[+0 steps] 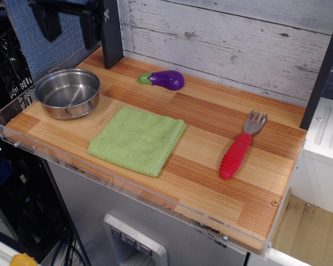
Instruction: Place the pot on top of the green towel
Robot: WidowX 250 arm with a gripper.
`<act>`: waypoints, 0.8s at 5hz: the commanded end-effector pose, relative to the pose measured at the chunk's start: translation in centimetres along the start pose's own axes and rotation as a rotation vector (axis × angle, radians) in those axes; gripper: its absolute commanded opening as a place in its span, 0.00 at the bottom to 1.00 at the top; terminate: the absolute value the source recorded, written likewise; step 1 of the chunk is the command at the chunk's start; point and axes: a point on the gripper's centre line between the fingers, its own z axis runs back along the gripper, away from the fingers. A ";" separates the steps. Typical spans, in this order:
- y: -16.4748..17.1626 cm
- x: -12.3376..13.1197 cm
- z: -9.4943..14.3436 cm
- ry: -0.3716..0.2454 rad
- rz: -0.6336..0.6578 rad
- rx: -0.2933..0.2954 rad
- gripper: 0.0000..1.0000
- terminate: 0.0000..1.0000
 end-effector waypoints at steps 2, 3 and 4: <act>0.4 2.8 -3.8 0.011 0.026 0.057 1.00 0.00; 0.2 2.7 -5.9 0.055 0.031 0.037 1.00 0.00; 0.0 2.4 -7.4 0.094 0.030 0.035 1.00 0.00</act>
